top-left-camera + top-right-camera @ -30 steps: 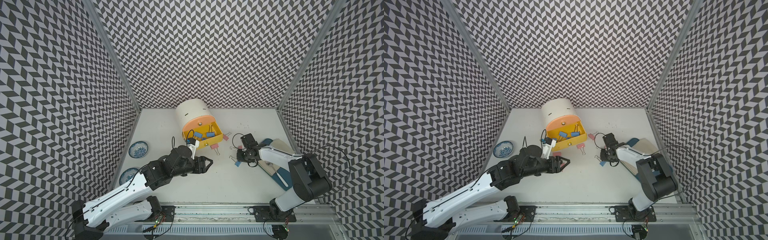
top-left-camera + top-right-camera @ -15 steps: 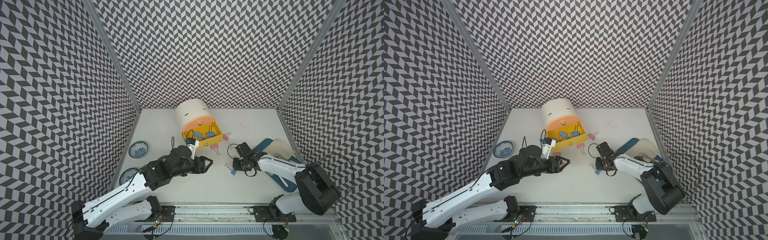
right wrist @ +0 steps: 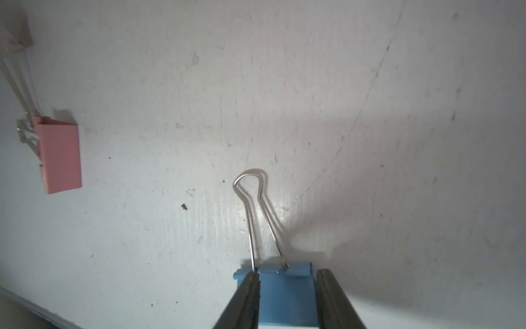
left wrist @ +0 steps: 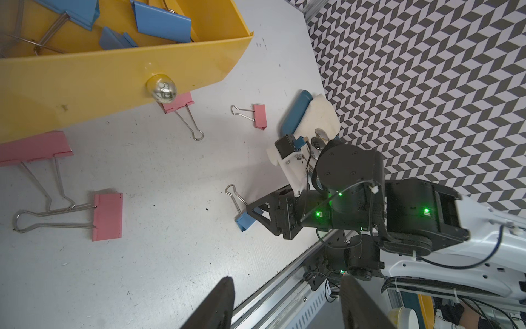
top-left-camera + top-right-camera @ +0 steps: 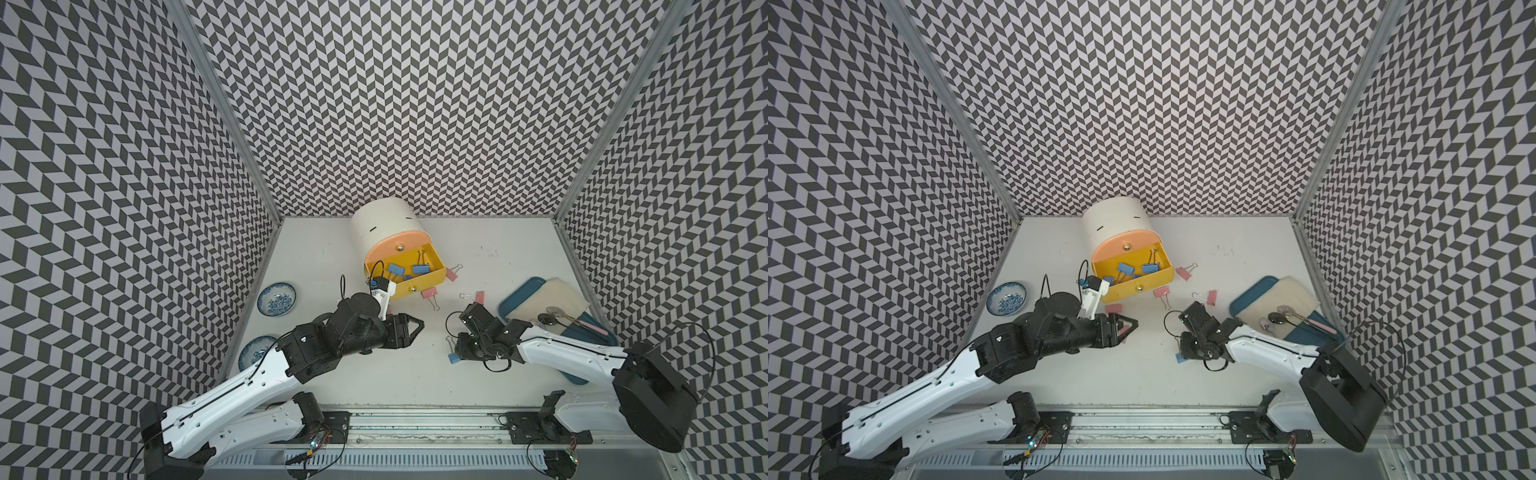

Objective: Put the binder clips in the drawer according to color
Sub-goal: Move the binder clip to the center of the board.

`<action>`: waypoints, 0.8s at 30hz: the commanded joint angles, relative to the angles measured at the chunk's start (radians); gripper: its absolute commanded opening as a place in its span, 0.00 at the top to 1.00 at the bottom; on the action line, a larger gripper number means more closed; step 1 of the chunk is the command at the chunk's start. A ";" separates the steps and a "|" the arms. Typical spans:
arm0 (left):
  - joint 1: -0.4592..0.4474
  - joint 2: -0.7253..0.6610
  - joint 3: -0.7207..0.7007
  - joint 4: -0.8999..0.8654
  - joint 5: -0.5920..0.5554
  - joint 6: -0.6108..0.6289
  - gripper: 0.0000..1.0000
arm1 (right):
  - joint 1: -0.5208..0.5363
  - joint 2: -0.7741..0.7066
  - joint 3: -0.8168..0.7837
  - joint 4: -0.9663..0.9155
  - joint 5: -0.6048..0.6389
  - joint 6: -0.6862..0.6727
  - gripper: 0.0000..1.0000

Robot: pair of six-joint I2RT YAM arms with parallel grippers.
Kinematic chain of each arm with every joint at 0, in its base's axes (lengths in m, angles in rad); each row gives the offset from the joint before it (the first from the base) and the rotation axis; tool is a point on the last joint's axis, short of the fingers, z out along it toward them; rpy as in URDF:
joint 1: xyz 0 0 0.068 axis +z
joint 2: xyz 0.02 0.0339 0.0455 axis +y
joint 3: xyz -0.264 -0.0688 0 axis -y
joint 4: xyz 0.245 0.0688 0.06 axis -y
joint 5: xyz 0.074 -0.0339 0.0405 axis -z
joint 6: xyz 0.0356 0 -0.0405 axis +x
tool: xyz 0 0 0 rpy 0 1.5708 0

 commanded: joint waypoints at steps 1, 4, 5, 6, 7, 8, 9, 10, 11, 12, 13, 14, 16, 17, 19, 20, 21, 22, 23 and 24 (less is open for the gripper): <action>-0.008 -0.017 -0.006 0.015 0.002 -0.003 0.37 | 0.015 -0.028 -0.004 -0.007 0.029 0.041 0.55; -0.007 -0.020 0.000 0.010 -0.002 -0.003 0.37 | 0.032 -0.032 0.014 -0.033 0.058 0.041 0.46; -0.006 -0.022 0.003 0.009 -0.005 -0.003 0.37 | 0.038 -0.034 0.021 -0.043 0.066 0.041 0.44; -0.006 -0.022 0.006 0.006 -0.007 -0.001 0.37 | 0.048 -0.036 0.027 -0.051 0.078 0.040 0.42; -0.007 -0.022 0.010 0.003 -0.009 0.002 0.37 | 0.058 -0.038 0.032 -0.058 0.086 0.038 0.40; -0.007 -0.022 0.016 0.000 -0.011 0.004 0.37 | 0.070 -0.040 0.039 -0.066 0.096 0.036 0.38; -0.007 -0.022 0.019 -0.003 -0.012 0.007 0.37 | 0.082 -0.038 0.045 -0.074 0.104 0.032 0.36; -0.006 -0.020 0.021 -0.006 -0.013 0.011 0.37 | 0.089 -0.035 0.052 -0.079 0.108 0.028 0.35; -0.007 -0.020 0.023 -0.008 -0.013 0.012 0.37 | 0.099 -0.029 0.060 -0.090 0.112 0.024 0.34; -0.006 -0.020 0.023 -0.008 -0.012 0.015 0.37 | 0.109 -0.023 0.067 -0.097 0.119 0.018 0.32; -0.006 -0.020 0.022 -0.010 -0.012 0.015 0.37 | 0.118 -0.018 0.073 -0.102 0.123 0.014 0.30; -0.006 -0.020 0.021 -0.010 -0.011 0.015 0.37 | 0.125 -0.009 0.081 -0.107 0.127 0.009 0.29; -0.006 -0.020 0.021 -0.010 -0.010 0.017 0.37 | 0.134 0.009 0.093 -0.117 0.136 0.001 0.27; -0.005 -0.021 0.020 -0.011 -0.009 0.017 0.37 | 0.138 0.021 0.102 -0.123 0.140 -0.005 0.26; -0.006 -0.022 0.019 -0.010 -0.010 0.017 0.36 | 0.147 0.047 0.117 -0.136 0.150 -0.016 0.25; -0.006 -0.023 0.017 -0.010 -0.010 0.017 0.36 | 0.152 0.062 0.126 -0.141 0.156 -0.020 0.25; -0.005 -0.023 0.018 -0.010 -0.010 0.016 0.37 | 0.157 0.076 0.131 -0.147 0.162 -0.024 0.25; -0.006 -0.023 0.016 -0.010 -0.010 0.015 0.36 | 0.160 0.089 0.136 -0.152 0.166 -0.027 0.25; -0.006 -0.023 0.016 -0.009 -0.011 0.015 0.37 | 0.161 0.105 0.141 -0.157 0.172 -0.029 0.25; -0.006 -0.026 0.015 -0.008 -0.011 0.014 0.36 | 0.166 0.121 0.146 -0.163 0.181 -0.031 0.25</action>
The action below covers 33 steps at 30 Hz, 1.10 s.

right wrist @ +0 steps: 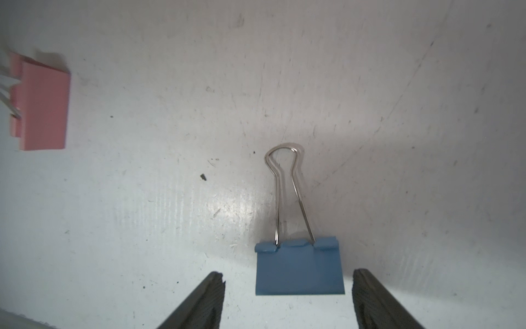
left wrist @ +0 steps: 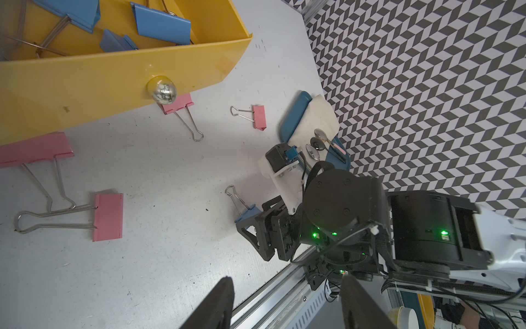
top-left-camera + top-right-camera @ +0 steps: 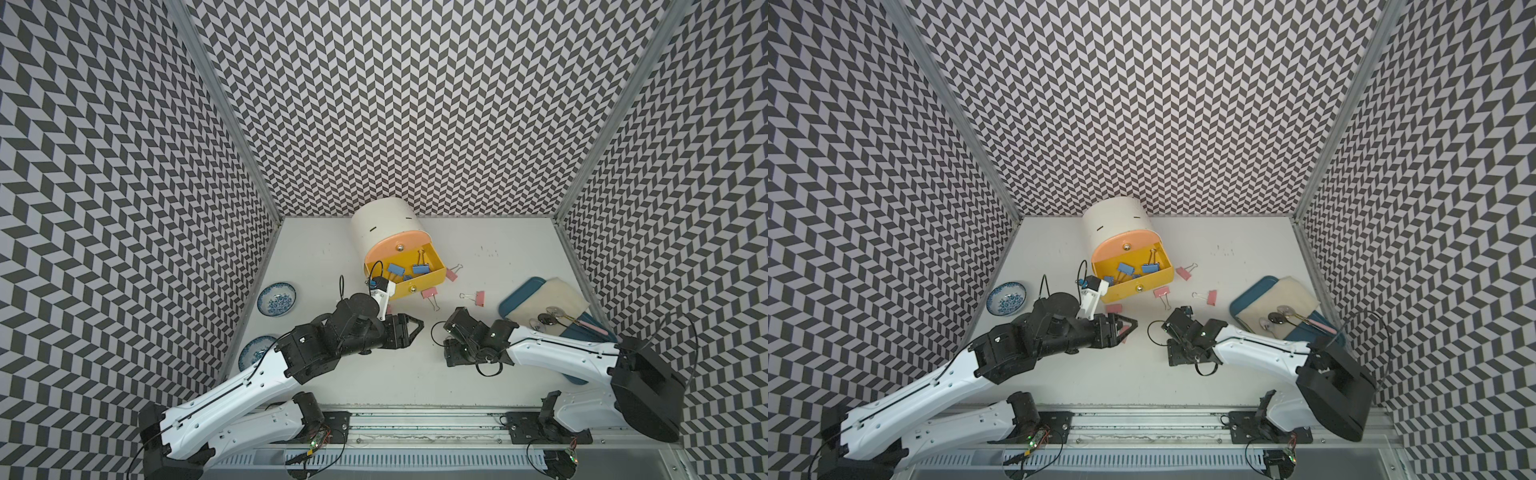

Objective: Put the binder clips in the drawer according to color
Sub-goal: Move the binder clip to the center of the board, then pick up the binder clip at the center of the board.

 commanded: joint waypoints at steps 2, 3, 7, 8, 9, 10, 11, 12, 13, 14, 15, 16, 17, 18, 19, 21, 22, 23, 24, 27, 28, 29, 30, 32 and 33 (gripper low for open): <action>-0.005 -0.020 0.014 -0.006 -0.010 0.008 0.37 | 0.020 0.059 0.034 -0.034 0.058 -0.024 0.25; -0.007 -0.021 0.013 -0.007 -0.011 0.009 0.36 | 0.026 0.069 0.037 -0.036 0.061 -0.024 0.25; -0.005 -0.026 0.006 -0.006 -0.011 0.008 0.37 | 0.038 0.090 0.047 -0.038 0.071 -0.028 0.25; -0.005 -0.026 0.006 -0.006 -0.012 0.008 0.36 | 0.041 0.092 0.049 -0.036 0.073 -0.028 0.25; -0.005 -0.026 0.005 -0.006 -0.012 0.010 0.36 | 0.041 0.095 0.049 -0.035 0.073 -0.029 0.26; -0.006 -0.027 0.003 -0.005 -0.011 0.008 0.37 | 0.041 0.098 0.050 -0.033 0.072 -0.031 0.27; -0.006 -0.024 0.002 -0.002 -0.012 0.007 0.36 | 0.042 0.101 0.051 -0.032 0.072 -0.031 0.28; -0.005 -0.024 0.002 -0.002 -0.009 0.007 0.36 | 0.042 0.104 0.052 -0.031 0.073 -0.034 0.29; -0.005 -0.023 0.002 0.000 -0.010 0.007 0.36 | 0.042 0.108 0.054 -0.030 0.074 -0.035 0.31; -0.005 -0.023 0.000 0.001 -0.009 0.007 0.36 | 0.042 0.112 0.056 -0.030 0.076 -0.037 0.32; -0.005 -0.021 0.000 0.001 -0.010 0.008 0.36 | 0.043 0.116 0.059 -0.030 0.075 -0.040 0.33; -0.005 -0.020 0.000 0.003 -0.010 0.008 0.36 | 0.042 0.121 0.062 -0.030 0.076 -0.040 0.34; -0.005 -0.018 0.001 0.004 -0.009 0.009 0.36 | 0.042 0.123 0.065 -0.030 0.074 -0.041 0.36; -0.005 -0.018 0.002 0.005 -0.009 0.008 0.36 | 0.043 0.123 0.066 -0.030 0.073 -0.041 0.38; -0.005 -0.017 0.003 0.005 -0.009 0.008 0.37 | 0.045 0.122 0.067 -0.030 0.072 -0.043 0.40; -0.005 -0.018 0.005 0.005 -0.009 0.008 0.36 | 0.044 0.113 0.071 -0.036 0.073 -0.043 0.45; -0.005 -0.018 0.006 0.003 -0.013 0.010 0.37 | 0.046 0.106 0.074 -0.042 0.075 -0.042 0.49; -0.005 -0.020 0.006 0.003 -0.015 0.008 0.36 | 0.045 0.095 0.077 -0.049 0.079 -0.040 0.52; -0.005 -0.021 0.006 0.001 -0.017 0.009 0.36 | 0.045 0.084 0.080 -0.055 0.078 -0.037 0.54; -0.005 -0.022 0.006 0.001 -0.024 0.010 0.36 | 0.046 0.035 0.091 -0.070 0.079 -0.027 0.59; -0.005 -0.021 0.008 0.001 -0.027 0.010 0.36 | 0.045 0.019 0.093 -0.075 0.079 -0.023 0.61; -0.003 -0.020 0.010 0.003 -0.030 0.012 0.36 | 0.044 0.000 0.093 -0.078 0.080 -0.017 0.62; -0.004 -0.017 0.013 0.003 -0.030 0.013 0.36 | 0.044 -0.016 0.095 -0.080 0.078 -0.014 0.63; -0.002 -0.005 0.024 0.003 -0.033 0.019 0.36 | 0.041 -0.053 0.098 -0.092 0.078 -0.001 0.63; -0.001 0.001 0.029 0.002 -0.033 0.022 0.36 | 0.038 -0.069 0.100 -0.097 0.075 0.003 0.63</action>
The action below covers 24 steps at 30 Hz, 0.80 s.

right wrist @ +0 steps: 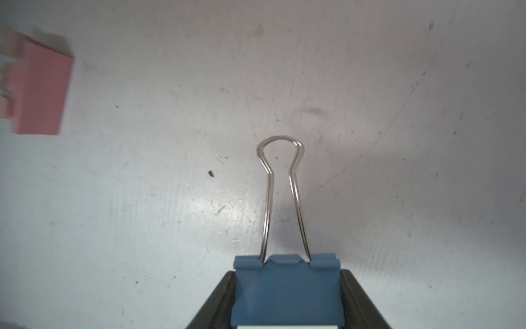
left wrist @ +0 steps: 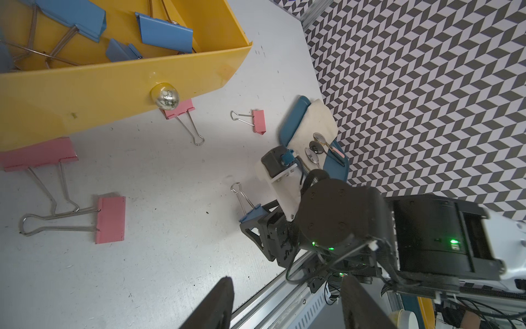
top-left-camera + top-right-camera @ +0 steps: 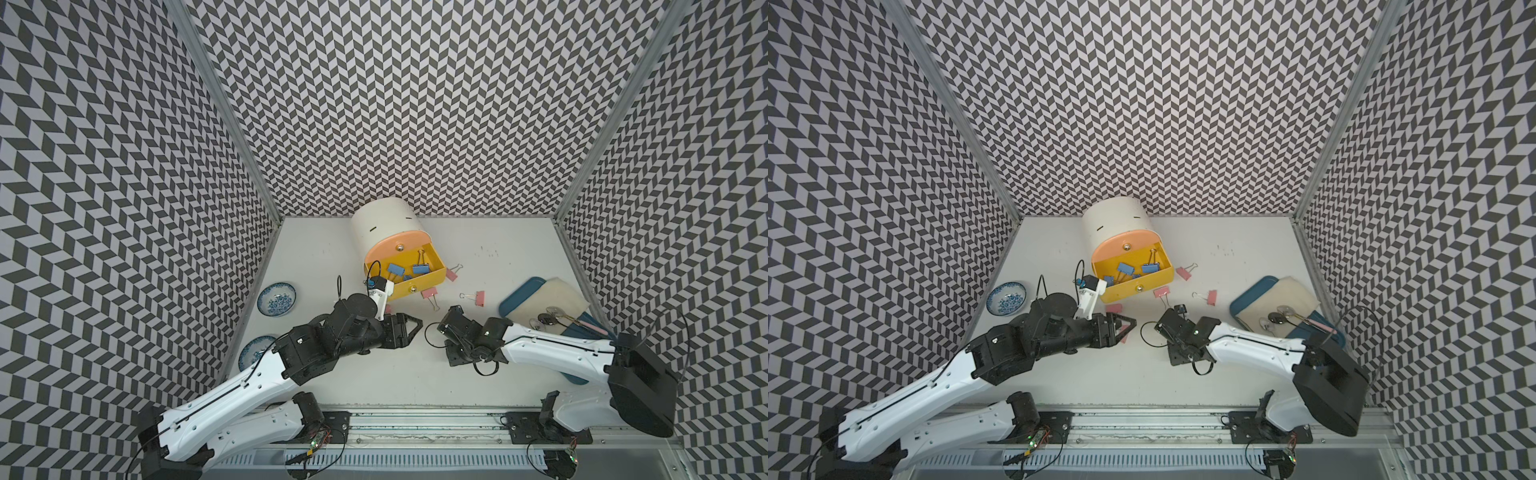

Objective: Put the binder clips in the drawer according to color
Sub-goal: Pick up the binder clip at the center of the board.

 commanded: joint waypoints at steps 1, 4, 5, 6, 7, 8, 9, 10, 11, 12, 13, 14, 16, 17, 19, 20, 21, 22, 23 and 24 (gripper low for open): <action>0.001 0.019 0.037 0.001 -0.018 0.026 0.36 | -0.003 -0.070 0.029 -0.024 0.015 0.029 0.64; 0.014 0.042 0.057 0.009 -0.010 0.039 0.36 | -0.024 -0.131 0.039 -0.044 0.010 0.035 0.64; 0.022 0.052 0.066 0.013 0.000 0.044 0.36 | -0.032 -0.152 0.045 -0.050 0.008 0.038 0.64; 0.030 0.061 0.074 0.016 0.011 0.052 0.36 | -0.040 -0.175 0.049 -0.055 0.008 0.040 0.65; 0.039 0.073 0.085 0.020 0.023 0.058 0.36 | -0.053 -0.196 0.057 -0.060 0.004 0.041 0.65; 0.048 0.084 0.096 0.022 0.031 0.065 0.37 | -0.066 -0.219 0.065 -0.064 0.001 0.039 0.65; 0.055 0.093 0.105 0.023 0.041 0.070 0.36 | -0.077 -0.240 0.070 -0.064 0.001 0.037 0.65; 0.066 0.104 0.119 0.025 0.052 0.077 0.36 | -0.088 -0.262 0.077 -0.064 0.005 0.035 0.65; 0.076 0.113 0.131 0.028 0.066 0.082 0.36 | -0.099 -0.285 0.084 -0.062 0.008 0.033 0.65; 0.087 0.121 0.141 0.031 0.076 0.087 0.36 | -0.113 -0.303 0.093 -0.062 0.004 0.030 0.65; 0.099 0.129 0.153 0.033 0.092 0.095 0.37 | -0.133 -0.319 0.105 -0.062 -0.009 0.022 0.65; 0.109 0.139 0.168 0.035 0.104 0.101 0.37 | -0.155 -0.332 0.118 -0.063 -0.026 0.014 0.65; 0.132 0.158 0.194 0.033 0.129 0.113 0.37 | -0.190 -0.344 0.148 -0.065 -0.049 0.000 0.65; 0.142 0.167 0.209 0.035 0.141 0.119 0.37 | -0.201 -0.344 0.167 -0.068 -0.057 -0.009 0.65; 0.163 0.185 0.236 0.036 0.166 0.131 0.36 | -0.212 -0.336 0.212 -0.074 -0.067 -0.023 0.65; 0.174 0.194 0.251 0.036 0.176 0.138 0.36 | -0.215 -0.328 0.233 -0.077 -0.068 -0.028 0.65; 0.184 0.207 0.268 0.034 0.188 0.145 0.36 | -0.216 -0.316 0.263 -0.080 -0.071 -0.034 0.65; 0.196 0.219 0.286 0.031 0.201 0.153 0.36 | -0.217 -0.303 0.291 -0.081 -0.074 -0.043 0.65; 0.206 0.228 0.301 0.029 0.210 0.159 0.36 | -0.217 -0.290 0.315 -0.081 -0.079 -0.051 0.65; 0.218 0.238 0.316 0.029 0.223 0.165 0.36 | -0.218 -0.273 0.344 -0.081 -0.084 -0.058 0.65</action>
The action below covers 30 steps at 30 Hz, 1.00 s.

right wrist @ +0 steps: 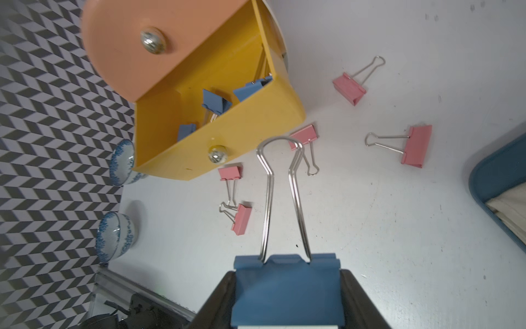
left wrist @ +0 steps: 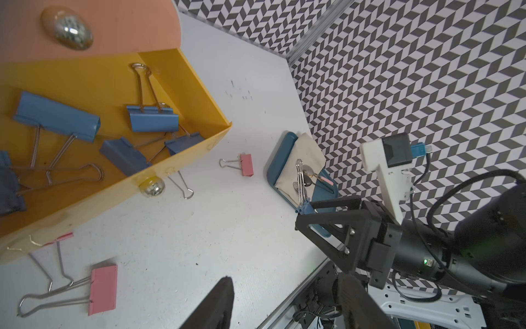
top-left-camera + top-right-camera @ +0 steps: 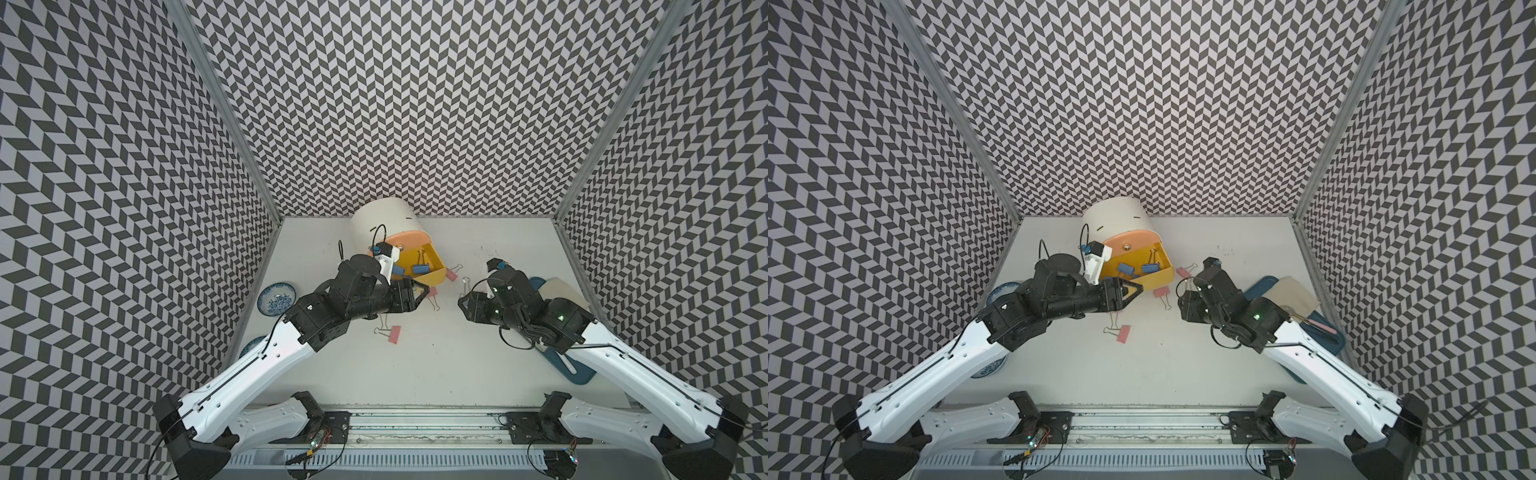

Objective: Put the binder clips in the drawer according to color
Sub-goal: Pick up the binder clip at the center of the board, then place the binder clip in the drawer.

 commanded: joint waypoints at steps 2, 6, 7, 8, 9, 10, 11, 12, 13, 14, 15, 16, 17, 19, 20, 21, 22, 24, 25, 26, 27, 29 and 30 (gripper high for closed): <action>0.052 0.031 0.068 0.021 0.090 0.051 0.36 | -0.006 0.061 0.114 0.022 -0.038 -0.052 0.65; 0.130 0.044 0.090 0.030 0.163 0.056 0.36 | -0.006 0.140 0.210 0.044 -0.086 -0.094 0.65; 0.148 0.045 0.096 0.028 0.178 0.060 0.36 | -0.006 0.158 0.229 0.053 -0.097 -0.100 0.65; 0.162 0.048 0.102 0.023 0.187 0.064 0.36 | -0.006 0.174 0.245 0.060 -0.112 -0.105 0.65; 0.176 0.050 0.113 0.011 0.190 0.073 0.36 | -0.006 0.191 0.262 0.068 -0.126 -0.111 0.65; 0.188 0.053 0.126 -0.004 0.187 0.085 0.36 | -0.006 0.209 0.278 0.076 -0.142 -0.115 0.65; 0.199 0.054 0.133 -0.014 0.186 0.093 0.36 | -0.006 0.223 0.290 0.086 -0.155 -0.118 0.65; 0.214 0.052 0.139 -0.024 0.186 0.100 0.36 | -0.006 0.240 0.300 0.097 -0.172 -0.122 0.65; 0.232 0.051 0.140 -0.030 0.191 0.106 0.36 | -0.006 0.256 0.312 0.110 -0.193 -0.124 0.65; 0.247 0.049 0.138 -0.035 0.194 0.109 0.37 | -0.004 0.270 0.319 0.121 -0.210 -0.125 0.65; 0.263 0.044 0.136 -0.040 0.198 0.113 0.36 | -0.004 0.287 0.328 0.135 -0.228 -0.126 0.65; 0.282 0.038 0.131 -0.045 0.204 0.115 0.37 | -0.004 0.305 0.338 0.147 -0.247 -0.126 0.65; 0.297 0.033 0.127 -0.047 0.210 0.117 0.36 | -0.002 0.321 0.347 0.155 -0.263 -0.127 0.65; 0.332 0.021 0.114 -0.055 0.221 0.123 0.36 | 0.004 0.361 0.374 0.171 -0.286 -0.130 0.65; 0.347 0.015 0.107 -0.059 0.225 0.125 0.36 | 0.008 0.380 0.388 0.172 -0.290 -0.132 0.65; 0.364 0.008 0.098 -0.062 0.231 0.129 0.36 | 0.012 0.403 0.409 0.172 -0.298 -0.136 0.65; 0.381 0.000 0.090 -0.065 0.240 0.129 0.36 | 0.017 0.425 0.428 0.171 -0.302 -0.139 0.65; 0.413 -0.012 0.070 -0.069 0.256 0.133 0.37 | 0.031 0.466 0.463 0.169 -0.308 -0.147 0.65; 0.429 -0.019 0.062 -0.074 0.262 0.137 0.37 | 0.038 0.486 0.481 0.169 -0.308 -0.150 0.65; 0.441 -0.027 0.055 -0.077 0.268 0.140 0.37 | 0.043 0.503 0.495 0.169 -0.310 -0.153 0.65; 0.456 -0.034 0.046 -0.080 0.274 0.143 0.37 | 0.048 0.523 0.512 0.166 -0.312 -0.154 0.65; 0.481 -0.048 0.027 -0.085 0.286 0.147 0.37 | 0.056 0.556 0.538 0.167 -0.315 -0.159 0.65; 0.495 -0.056 0.017 -0.086 0.292 0.148 0.37 | 0.060 0.573 0.553 0.167 -0.316 -0.162 0.65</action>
